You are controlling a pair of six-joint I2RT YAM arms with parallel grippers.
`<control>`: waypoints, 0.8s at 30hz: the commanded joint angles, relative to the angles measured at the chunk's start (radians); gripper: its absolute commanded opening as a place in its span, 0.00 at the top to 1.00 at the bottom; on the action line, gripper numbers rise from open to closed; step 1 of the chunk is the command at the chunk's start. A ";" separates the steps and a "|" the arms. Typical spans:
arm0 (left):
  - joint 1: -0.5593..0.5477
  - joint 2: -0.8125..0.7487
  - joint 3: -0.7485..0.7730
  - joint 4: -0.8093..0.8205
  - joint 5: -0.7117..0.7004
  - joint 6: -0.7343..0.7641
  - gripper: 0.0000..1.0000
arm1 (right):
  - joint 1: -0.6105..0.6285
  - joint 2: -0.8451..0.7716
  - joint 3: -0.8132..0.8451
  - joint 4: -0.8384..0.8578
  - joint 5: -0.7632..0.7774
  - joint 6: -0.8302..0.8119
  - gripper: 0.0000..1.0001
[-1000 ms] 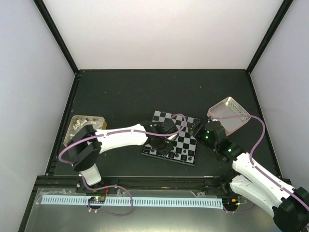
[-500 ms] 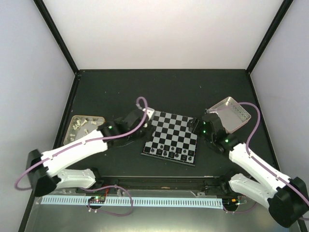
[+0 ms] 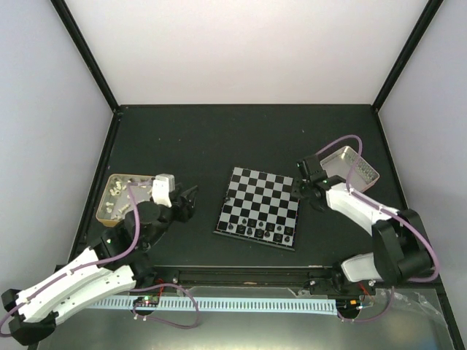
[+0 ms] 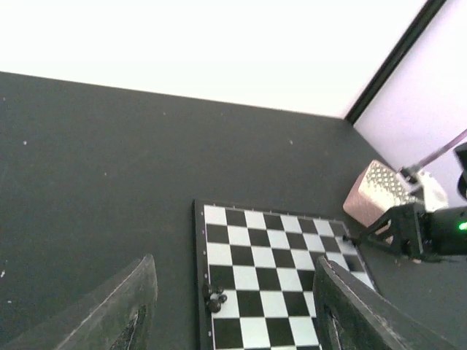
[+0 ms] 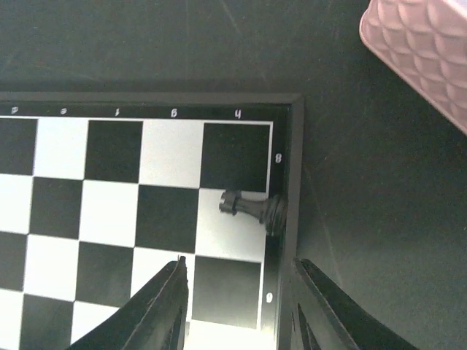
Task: Set up the chess pieces on the board
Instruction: Pick up the chess piece from the chessboard.
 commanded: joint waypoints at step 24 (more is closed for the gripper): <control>0.006 -0.019 -0.021 0.025 -0.008 -0.034 0.38 | -0.040 0.218 0.137 -0.037 -0.161 -0.122 0.63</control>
